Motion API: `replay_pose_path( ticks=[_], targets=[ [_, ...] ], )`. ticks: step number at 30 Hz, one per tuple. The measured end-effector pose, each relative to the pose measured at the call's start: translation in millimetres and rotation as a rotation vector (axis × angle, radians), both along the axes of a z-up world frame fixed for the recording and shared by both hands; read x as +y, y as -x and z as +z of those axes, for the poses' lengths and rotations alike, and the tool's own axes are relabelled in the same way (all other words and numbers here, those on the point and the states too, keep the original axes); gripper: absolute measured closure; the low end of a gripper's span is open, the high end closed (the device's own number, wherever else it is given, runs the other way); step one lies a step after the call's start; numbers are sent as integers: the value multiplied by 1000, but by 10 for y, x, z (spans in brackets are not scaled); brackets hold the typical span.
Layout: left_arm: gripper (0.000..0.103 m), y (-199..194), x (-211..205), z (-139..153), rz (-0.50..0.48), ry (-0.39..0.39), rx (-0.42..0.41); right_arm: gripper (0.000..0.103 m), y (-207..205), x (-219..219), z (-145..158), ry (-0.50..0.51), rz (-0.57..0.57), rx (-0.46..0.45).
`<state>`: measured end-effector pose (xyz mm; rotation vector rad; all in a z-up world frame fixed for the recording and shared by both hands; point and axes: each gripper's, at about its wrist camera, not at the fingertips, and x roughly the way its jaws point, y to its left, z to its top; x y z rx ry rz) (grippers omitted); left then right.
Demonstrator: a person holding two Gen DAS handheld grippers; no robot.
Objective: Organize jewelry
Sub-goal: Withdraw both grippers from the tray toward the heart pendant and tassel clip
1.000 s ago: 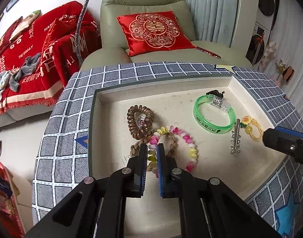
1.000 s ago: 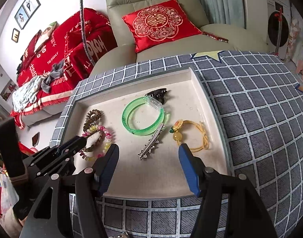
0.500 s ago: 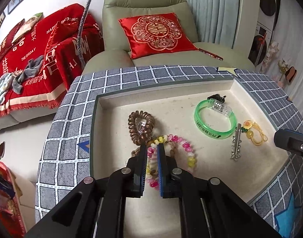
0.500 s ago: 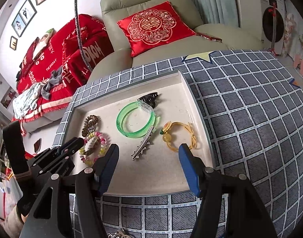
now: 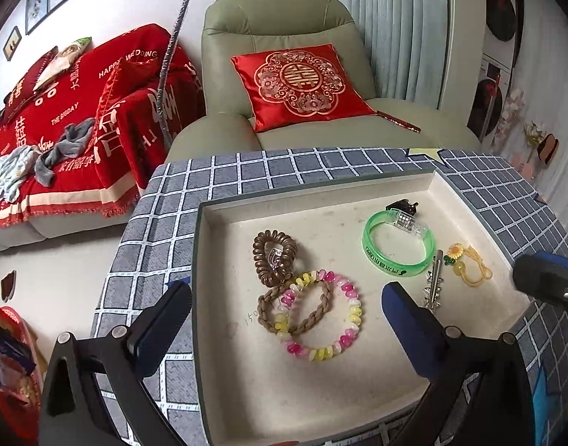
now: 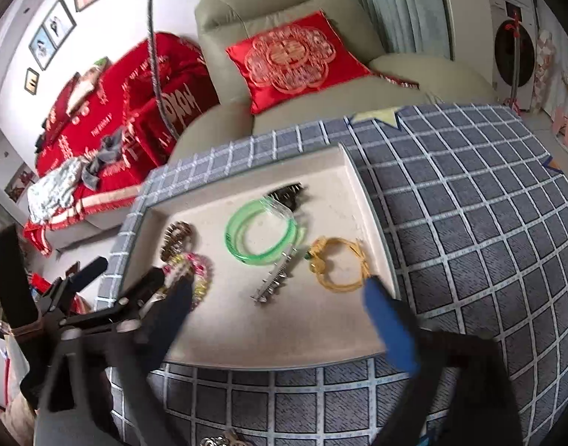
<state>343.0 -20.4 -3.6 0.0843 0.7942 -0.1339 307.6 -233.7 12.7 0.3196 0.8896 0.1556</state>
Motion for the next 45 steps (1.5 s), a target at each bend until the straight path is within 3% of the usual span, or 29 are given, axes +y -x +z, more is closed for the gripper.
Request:
replay_pose_path(
  ticks=[6,18,35,40,45],
  targets=[
    [0,130,36,5,-1,-9,3,0,119,-13,119,-42,-22,-59],
    [0,599,260,69,-12,5,11,0,491,-20,189,-17,26,11],
    [0,1285,390,-341,-148,-7,122,1,1153,382,-400,167,224,136],
    [0,1354,440,-395,-166,-26,139,27,1131,502,-507,217,270,158],
    [0,1359,433,-393,-189,-22,146,32,1128,623,-566,266,307,148]
  ],
)
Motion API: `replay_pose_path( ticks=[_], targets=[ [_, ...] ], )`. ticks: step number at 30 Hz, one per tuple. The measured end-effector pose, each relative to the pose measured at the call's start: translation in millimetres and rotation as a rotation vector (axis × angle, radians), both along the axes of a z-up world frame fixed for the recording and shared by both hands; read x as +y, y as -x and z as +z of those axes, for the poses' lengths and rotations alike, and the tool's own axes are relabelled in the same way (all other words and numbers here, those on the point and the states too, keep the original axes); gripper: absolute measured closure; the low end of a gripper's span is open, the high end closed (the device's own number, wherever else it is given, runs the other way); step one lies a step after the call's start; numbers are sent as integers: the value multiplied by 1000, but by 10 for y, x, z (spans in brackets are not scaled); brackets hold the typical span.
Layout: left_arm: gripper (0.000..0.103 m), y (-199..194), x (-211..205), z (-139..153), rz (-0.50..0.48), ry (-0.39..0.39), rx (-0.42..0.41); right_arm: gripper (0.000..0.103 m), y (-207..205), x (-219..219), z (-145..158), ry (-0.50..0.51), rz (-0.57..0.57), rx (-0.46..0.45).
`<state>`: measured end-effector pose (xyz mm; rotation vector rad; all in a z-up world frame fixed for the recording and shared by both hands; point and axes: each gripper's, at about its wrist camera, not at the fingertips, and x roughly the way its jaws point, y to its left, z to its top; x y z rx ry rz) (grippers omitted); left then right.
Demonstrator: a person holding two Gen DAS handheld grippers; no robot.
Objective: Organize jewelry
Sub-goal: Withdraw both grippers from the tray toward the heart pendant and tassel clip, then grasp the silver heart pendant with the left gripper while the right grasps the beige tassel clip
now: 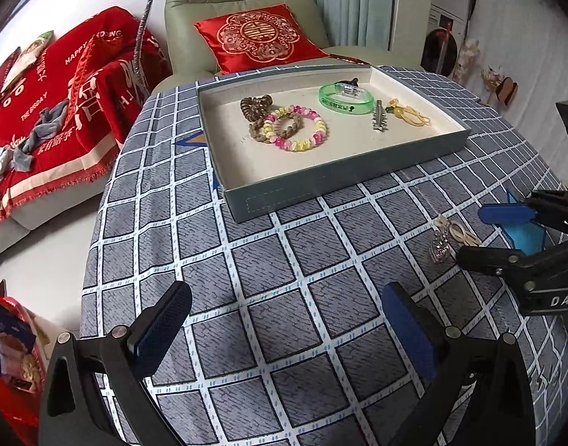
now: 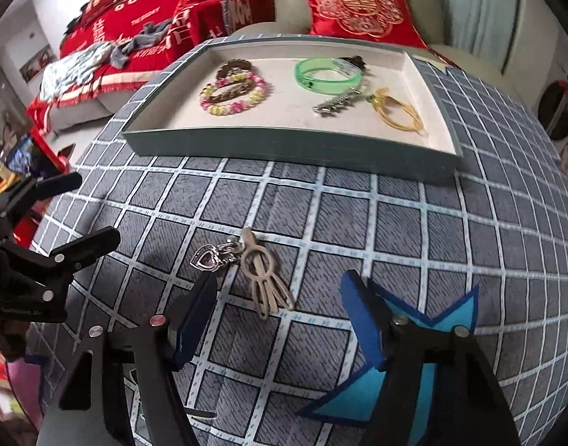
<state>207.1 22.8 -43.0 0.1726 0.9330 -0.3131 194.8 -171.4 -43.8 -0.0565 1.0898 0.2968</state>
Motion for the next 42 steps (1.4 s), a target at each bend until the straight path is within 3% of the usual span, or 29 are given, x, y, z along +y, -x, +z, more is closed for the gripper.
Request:
replay_pose_path(
  ticks=[5,10,16,23,25,34,37,40,42],
  targets=[
    [0,-3,-91,-41,-34,-6,16,50,-1,164,-8,85,55,-40],
    [0,-7,-191,-46,-69,-7,21,82,-34,173,19,83,57,-45],
    [0,-37,-359,-16,-125,11,23,82,-16,97,26,89,21,-56],
    [0,-72,-649,-47,-193,-1,25,82,-44,-127,35,13,-48,-31],
    [12,-81,-713,-77,-202,-20,30,82,-44,-169,38,-1,-59,-26],
    [21,-99,-915,-66,-265,0,46,82,-12,-336,115,-50,-102,-31],
    [38,-66,-976,-45,-301,6,42,82,1,-392,130,-72,-121,-29],
    [68,-52,-1032,-26,-329,8,49,82,25,-441,148,-92,-140,-27],
    [71,-44,-1041,-19,-328,9,55,82,49,-455,161,-96,-145,-28]
  ],
)
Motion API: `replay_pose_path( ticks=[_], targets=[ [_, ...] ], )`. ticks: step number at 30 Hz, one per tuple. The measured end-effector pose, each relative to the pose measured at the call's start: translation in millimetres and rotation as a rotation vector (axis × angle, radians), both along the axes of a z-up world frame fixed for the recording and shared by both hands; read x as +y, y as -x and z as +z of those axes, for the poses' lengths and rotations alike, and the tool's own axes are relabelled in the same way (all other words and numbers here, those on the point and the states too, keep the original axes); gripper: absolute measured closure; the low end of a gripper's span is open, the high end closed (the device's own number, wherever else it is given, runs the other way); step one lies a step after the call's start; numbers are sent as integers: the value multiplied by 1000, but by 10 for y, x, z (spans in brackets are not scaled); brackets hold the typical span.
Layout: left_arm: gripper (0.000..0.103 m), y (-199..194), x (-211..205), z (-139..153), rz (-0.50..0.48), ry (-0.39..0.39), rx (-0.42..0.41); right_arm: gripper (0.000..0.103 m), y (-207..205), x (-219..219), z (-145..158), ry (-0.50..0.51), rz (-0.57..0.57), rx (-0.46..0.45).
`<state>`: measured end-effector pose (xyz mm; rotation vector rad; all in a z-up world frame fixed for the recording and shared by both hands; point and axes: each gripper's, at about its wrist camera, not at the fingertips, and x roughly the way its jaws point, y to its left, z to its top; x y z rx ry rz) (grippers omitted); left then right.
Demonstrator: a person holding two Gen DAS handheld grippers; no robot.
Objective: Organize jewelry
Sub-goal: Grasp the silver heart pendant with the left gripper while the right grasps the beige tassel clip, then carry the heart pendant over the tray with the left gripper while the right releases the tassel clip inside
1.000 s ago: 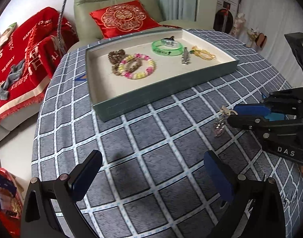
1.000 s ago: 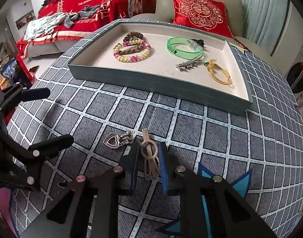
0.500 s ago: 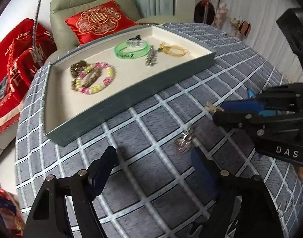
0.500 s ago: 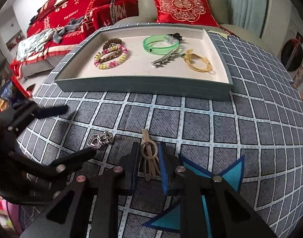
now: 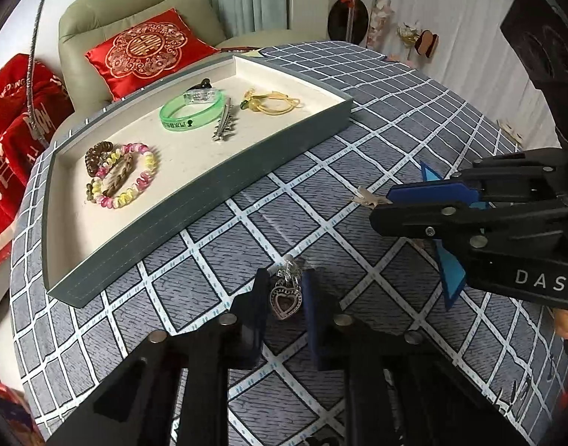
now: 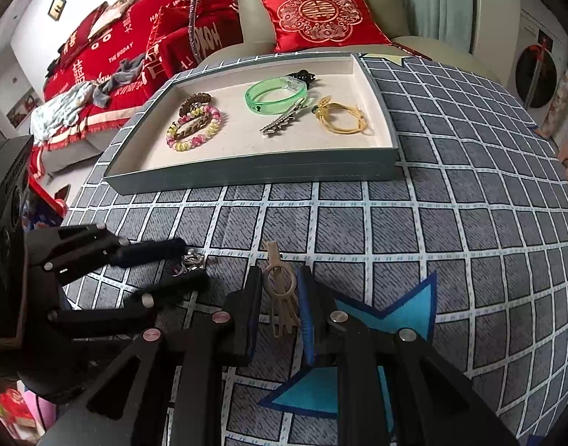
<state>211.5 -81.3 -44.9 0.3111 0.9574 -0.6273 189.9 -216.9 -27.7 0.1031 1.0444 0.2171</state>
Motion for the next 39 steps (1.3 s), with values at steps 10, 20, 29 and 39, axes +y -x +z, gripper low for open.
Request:
replay_pose_path(
  ticks=[10,20,29,39],
  targets=[
    [71,80,111,41,94,17,-15,82,79,-55,5,-24,-36,19],
    [71,152,306,254,175,67,-56,82,173,-122,82,-50,-69,11],
    [71,174,569,481,239,123,-95,82,222,-144,256,-65,-77,-19],
    [71,-8,877,695,333,171,-133,82,46,-152,532,-91,-81,-67]
  ],
)
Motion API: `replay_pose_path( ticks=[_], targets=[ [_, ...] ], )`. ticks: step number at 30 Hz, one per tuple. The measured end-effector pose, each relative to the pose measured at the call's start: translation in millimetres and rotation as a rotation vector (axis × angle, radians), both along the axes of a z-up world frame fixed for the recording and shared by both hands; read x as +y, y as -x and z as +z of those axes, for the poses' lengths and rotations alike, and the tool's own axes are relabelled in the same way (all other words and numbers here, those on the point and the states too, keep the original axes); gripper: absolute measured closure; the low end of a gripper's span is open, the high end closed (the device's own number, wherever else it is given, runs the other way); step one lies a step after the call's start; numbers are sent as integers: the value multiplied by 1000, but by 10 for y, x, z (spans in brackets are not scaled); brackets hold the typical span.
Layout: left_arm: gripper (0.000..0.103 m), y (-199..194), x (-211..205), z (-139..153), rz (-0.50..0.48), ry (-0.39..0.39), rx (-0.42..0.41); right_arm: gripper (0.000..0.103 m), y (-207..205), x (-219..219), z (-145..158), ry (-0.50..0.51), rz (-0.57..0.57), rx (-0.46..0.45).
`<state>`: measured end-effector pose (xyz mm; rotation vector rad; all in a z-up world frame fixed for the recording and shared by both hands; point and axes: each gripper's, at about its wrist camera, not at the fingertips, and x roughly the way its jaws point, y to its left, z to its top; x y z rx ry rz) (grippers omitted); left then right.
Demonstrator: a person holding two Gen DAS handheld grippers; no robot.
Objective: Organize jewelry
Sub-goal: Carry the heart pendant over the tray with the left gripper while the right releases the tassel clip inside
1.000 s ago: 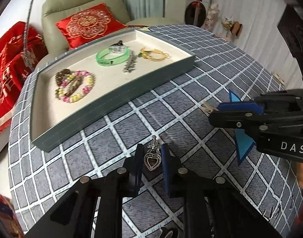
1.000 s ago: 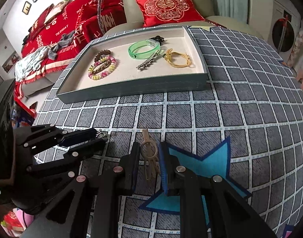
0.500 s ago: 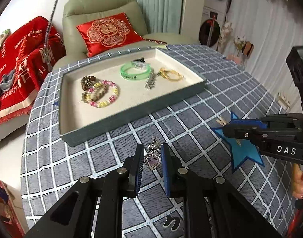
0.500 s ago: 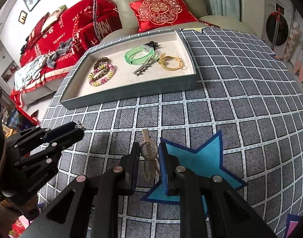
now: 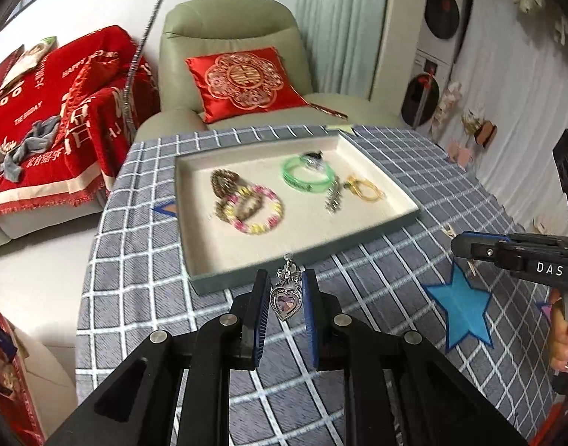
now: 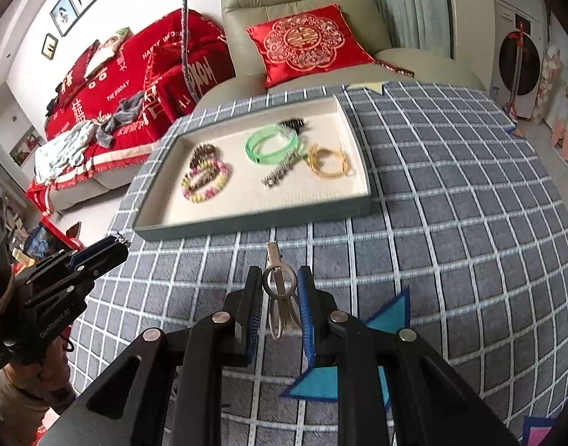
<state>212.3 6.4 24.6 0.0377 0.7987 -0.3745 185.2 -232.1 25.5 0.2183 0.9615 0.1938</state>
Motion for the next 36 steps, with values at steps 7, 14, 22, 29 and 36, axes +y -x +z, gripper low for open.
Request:
replay_pose_path(
  ticks=[7,14,22,29,36],
  targets=[
    [71,-265,69,102,49,15,-31,82,-343,53,179,-11,4,-30],
    [71,-566,50,107,77,17,-34,82,-703,81,227,-19,-4,-31],
    [71,-899,-49,-15,96,8,-6,82,-1078,92,125,-13,-21,-11],
    [71,-1113,-154,-210,115,-23,31,82,-1339,126,-97,0,-25,23],
    [71,-1253,-224,-417,128,-53,68,82,-1489,89,-314,-1,-41,55]
  ],
)
